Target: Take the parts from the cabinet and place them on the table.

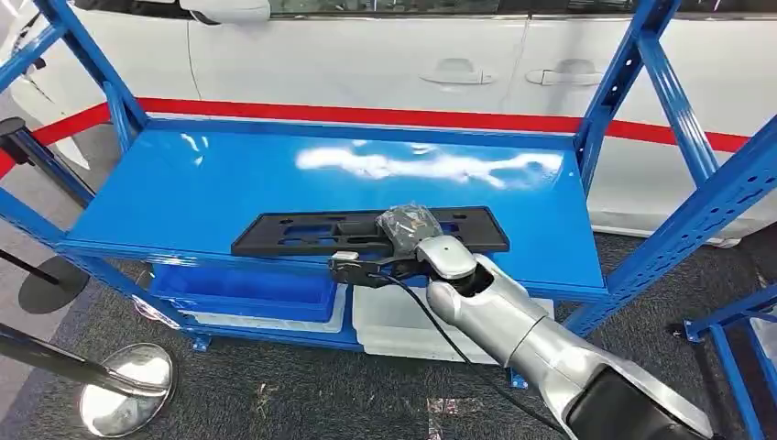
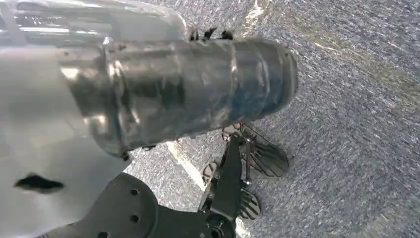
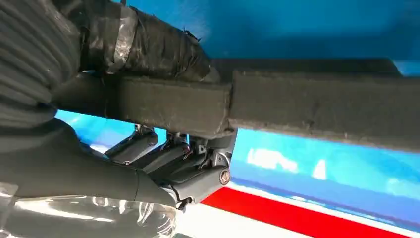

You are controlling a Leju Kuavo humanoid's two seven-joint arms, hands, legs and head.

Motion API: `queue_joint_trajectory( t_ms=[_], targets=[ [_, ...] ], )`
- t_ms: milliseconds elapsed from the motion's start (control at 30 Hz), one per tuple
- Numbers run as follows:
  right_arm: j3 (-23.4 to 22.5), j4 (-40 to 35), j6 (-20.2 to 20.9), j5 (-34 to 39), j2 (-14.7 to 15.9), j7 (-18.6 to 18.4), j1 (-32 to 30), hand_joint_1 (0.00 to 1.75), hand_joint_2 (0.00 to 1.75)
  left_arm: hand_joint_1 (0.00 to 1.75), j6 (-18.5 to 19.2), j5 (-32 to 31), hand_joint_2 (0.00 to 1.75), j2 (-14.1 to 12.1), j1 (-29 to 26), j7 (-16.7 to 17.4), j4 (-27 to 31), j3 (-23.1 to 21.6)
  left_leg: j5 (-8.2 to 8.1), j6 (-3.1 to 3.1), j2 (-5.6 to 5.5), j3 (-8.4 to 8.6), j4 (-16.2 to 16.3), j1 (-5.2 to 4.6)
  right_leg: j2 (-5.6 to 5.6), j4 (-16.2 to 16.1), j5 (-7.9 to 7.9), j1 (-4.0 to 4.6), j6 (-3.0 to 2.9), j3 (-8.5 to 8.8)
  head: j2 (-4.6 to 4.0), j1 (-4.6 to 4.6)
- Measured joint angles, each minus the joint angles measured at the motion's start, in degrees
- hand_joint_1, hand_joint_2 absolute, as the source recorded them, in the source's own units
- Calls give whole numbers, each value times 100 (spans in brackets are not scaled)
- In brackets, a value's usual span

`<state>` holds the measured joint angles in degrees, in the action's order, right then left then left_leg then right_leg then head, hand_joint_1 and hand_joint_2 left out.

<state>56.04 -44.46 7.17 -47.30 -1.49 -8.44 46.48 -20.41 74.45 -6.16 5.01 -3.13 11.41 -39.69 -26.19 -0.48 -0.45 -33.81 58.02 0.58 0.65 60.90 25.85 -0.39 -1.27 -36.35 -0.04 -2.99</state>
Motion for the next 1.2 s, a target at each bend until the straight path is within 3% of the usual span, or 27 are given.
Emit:
queue_joint_trajectory(
  t_ms=[167, 300, 367, 400, 500, 633, 800, 967, 1200],
  targets=[
    [0, -2, -79, 9, 0, -4, 7, 175, 175, 0, 4, 11, 0, -2, 1, -7, 0, 0, -1, -15, 0, -1, 0, 0, -2, -7, -1, 0, -1, 6, 0, 0],
    [0, -15, -309, -37, 2, -77, 8, 175, 175, 0, 4, 11, 0, -2, -2, -2, 0, 0, -1, -16, -1, -1, 0, 0, -3, -18, -5, 0, -6, 13, 0, 4],
    [0, -138, -604, -421, 9, -236, 7, 175, 175, 0, -7, 9, 0, -2, 0, 11, 0, 0, -1, -16, -1, -3, 1, -1, -3, -21, -7, -1, -7, 13, 0, 2],
    [0, -271, -719, -739, 26, -345, 17, 175, 175, 0, -11, 7, 175, -2, -1, 24, 0, 0, -1, -16, -1, -4, 2, -1, -3, -22, -8, -2, -7, 13, 0, 2],
    [0, -894, -769, -1627, 131, -498, 168, 175, 175, 0, -9, 7, 175, -2, -6, 35, 0, 0, -1, -16, 2, -3, 4, -1, 2, -25, -8, -2, -7, 12, 0, 2],
    [0, -1802, -260, -1974, 232, -505, 406, 175, 175, 0, -24, -39, 175, -2, -6, 2, 0, 0, -2, -16, 1, -2, 3, 0, 1, -27, -8, 0, -8, 11, 0, 4],
    [0, -2637, -147, -2048, 345, -433, 546, 175, 175, 0, -15, -39, 175, -2, -9, -13, 0, 0, -6, -22, 1, -2, 0, 0, 1, -27, -7, 0, -8, 12, 0, 0],
    [120, -3568, 411, -1840, 435, -273, 925, 175, 175, 0, 24, -31, 175, -4, -8, -105, 0, 0, -6, -22, 4, 2, 0, 0, 5, -27, -8, 0, -9, 13, 0, 0],
    [304, -4188, 450, -1465, 485, -182, 972, 175, 175, 0, 151, 24, 175, -2, -7, -173, 0, 0, -7, -23, 5, 1, -1, 1, 4, -28, -7, 1, -9, 15, 0, 2]
  ],
)
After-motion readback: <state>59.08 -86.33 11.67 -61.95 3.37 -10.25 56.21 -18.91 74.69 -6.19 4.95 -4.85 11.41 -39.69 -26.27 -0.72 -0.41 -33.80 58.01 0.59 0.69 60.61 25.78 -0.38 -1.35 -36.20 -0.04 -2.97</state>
